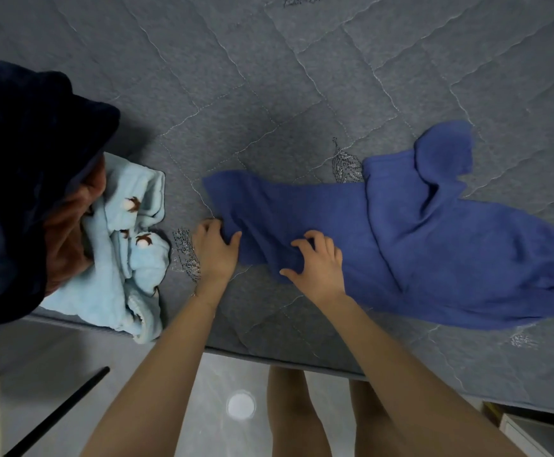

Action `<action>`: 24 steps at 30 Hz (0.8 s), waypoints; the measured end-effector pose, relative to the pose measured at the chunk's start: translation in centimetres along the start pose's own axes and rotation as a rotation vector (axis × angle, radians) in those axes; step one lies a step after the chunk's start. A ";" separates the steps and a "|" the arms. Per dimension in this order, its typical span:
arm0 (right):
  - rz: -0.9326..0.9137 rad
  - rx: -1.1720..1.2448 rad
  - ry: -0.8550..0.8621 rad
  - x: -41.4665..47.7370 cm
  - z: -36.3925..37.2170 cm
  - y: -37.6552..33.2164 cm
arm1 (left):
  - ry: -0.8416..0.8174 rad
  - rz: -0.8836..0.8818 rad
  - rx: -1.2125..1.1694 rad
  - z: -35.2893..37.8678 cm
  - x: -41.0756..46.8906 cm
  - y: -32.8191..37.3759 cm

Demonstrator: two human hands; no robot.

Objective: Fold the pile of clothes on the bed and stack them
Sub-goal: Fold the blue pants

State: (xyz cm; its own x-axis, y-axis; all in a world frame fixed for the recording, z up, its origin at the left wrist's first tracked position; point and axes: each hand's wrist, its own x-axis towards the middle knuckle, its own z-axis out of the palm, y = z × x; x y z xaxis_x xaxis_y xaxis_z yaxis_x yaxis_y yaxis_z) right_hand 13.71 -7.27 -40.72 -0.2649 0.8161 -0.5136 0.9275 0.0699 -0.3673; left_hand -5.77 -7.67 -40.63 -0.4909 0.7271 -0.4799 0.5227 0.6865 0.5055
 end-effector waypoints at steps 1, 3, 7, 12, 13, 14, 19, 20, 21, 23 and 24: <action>0.002 0.003 0.000 -0.2 0.2 -0.1 | 0.033 -0.015 -0.075 0.0 0.0 0.1; 0.006 0.012 0.009 -0.4 0.5 -0.2 | 0.110 -0.045 -0.257 -0.4 -0.4 0.2; -0.035 0.029 0.001 -0.8 0.9 -0.3 | 0.181 0.007 -0.239 -2.1 -1.3 -1.1; -0.082 0.067 -0.024 -1.3 1.2 -0.5 | 0.099 -0.035 0.103 -3.3 -1.3 -3.0; -0.074 0.071 -0.027 -1.4 1.1 -0.4 | 0.071 -0.056 0.165 -3.2 -1.6 -3.0; -0.060 0.071 -0.026 -1.5 1.0 -0.3 | 0.055 -0.066 0.241 -2.9 -1.8 -2.9; 0.068 0.099 0.093 -1.0 -1.2 1.8 | 0.035 0.016 0.524 -1.0 -3.5 -1.4; 0.095 0.113 0.117 -0.8 -1.8 2.4 | 0.023 0.076 0.518 -0.5 -3.7 -0.9; 0.121 0.126 0.132 -0.5 -2.5 3.0 | 0.001 0.144 0.506 0.1 -3.7 -0.2; 0.164 0.136 0.137 0.0 -3.8 4.4 | -0.064 0.274 0.494 1.6 -3.8 1.7; 0.178 0.133 0.139 0.2 -4.5 5.1 | -0.092 0.323 0.500 2.5 -3.7 2.9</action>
State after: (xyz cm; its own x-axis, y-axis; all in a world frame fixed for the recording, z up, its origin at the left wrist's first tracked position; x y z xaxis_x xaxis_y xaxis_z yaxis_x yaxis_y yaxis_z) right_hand 19.60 -4.15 -39.26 -0.0533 0.8803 -0.4713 0.9108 -0.1506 -0.3844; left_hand -0.71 -8.41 -39.18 -0.2021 0.8801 -0.4297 0.9106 0.3303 0.2482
